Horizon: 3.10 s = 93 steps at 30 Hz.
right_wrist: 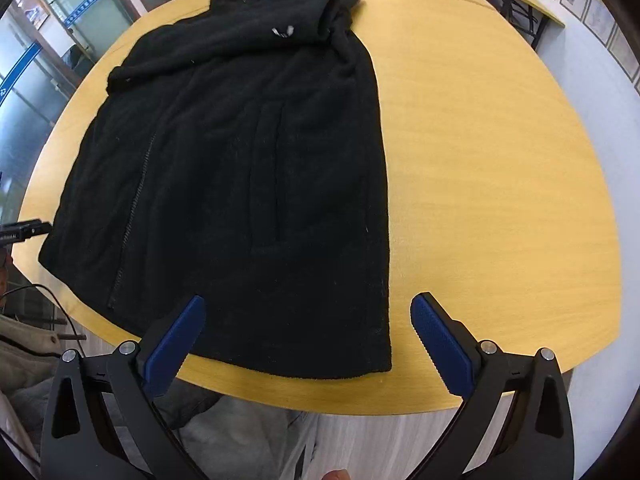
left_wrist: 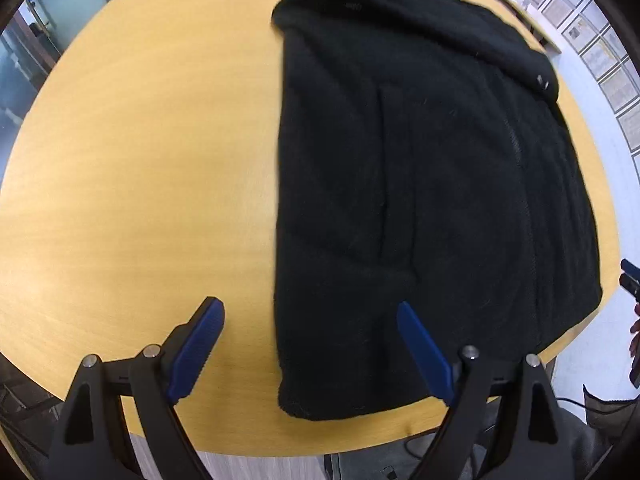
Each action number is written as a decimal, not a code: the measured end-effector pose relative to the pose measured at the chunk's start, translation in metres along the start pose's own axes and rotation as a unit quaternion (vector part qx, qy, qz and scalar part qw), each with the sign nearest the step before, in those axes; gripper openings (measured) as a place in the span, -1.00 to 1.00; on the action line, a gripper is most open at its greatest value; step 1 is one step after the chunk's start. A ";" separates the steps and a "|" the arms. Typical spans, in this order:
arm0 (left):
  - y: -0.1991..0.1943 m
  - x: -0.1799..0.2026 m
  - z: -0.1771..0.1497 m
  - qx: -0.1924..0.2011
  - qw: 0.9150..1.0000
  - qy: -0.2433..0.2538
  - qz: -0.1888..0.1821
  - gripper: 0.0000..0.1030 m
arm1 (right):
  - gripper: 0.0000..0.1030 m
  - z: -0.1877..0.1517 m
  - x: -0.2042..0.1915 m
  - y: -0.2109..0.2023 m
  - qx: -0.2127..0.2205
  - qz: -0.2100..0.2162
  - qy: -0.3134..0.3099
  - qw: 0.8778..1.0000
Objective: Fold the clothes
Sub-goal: 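Move both tools to the jacket hem, then grasp the hem with the left tool while the right tool grasps the hem, then lift the hem with both tools and fold it toward the collar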
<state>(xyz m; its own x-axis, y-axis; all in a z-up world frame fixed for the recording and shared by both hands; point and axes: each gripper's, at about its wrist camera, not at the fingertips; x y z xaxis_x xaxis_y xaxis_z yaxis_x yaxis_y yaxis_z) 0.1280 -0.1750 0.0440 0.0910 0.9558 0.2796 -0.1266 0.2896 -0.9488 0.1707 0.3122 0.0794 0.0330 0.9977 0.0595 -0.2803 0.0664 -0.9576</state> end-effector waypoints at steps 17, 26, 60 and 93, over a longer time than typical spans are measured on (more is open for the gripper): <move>0.020 -0.004 -0.023 -0.017 1.000 -0.009 -0.021 0.78 | 1.00 -0.039 0.037 0.051 -0.033 0.071 0.034 0.996; 0.022 0.004 -0.025 -0.012 0.999 -0.023 -0.040 0.38 | 0.70 -0.023 0.033 0.052 -0.035 0.095 0.028 0.995; -0.147 -0.004 0.197 0.115 0.967 -0.116 -0.194 -0.81 | -0.87 0.163 0.024 -0.124 0.247 0.152 -0.030 0.957; 0.060 -0.096 0.546 0.055 0.972 -0.146 -0.177 -0.73 | -0.58 0.442 0.101 0.089 0.135 0.078 0.078 0.985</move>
<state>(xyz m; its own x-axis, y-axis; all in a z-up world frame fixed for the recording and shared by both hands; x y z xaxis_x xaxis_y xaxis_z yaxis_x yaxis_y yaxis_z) -0.4276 -0.2221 0.0409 -0.1336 0.7641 0.6311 -0.2445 0.5917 -0.7682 -0.2752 0.4255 0.1250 0.1099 0.9831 -0.1465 -0.5380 -0.0651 -0.8404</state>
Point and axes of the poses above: each gripper's, at about its wrist camera, not at the fingertips, and y roughly the way its jaws point, x to its right, z to its top, and after that the axes turned 11 degrees about -z, right-handed
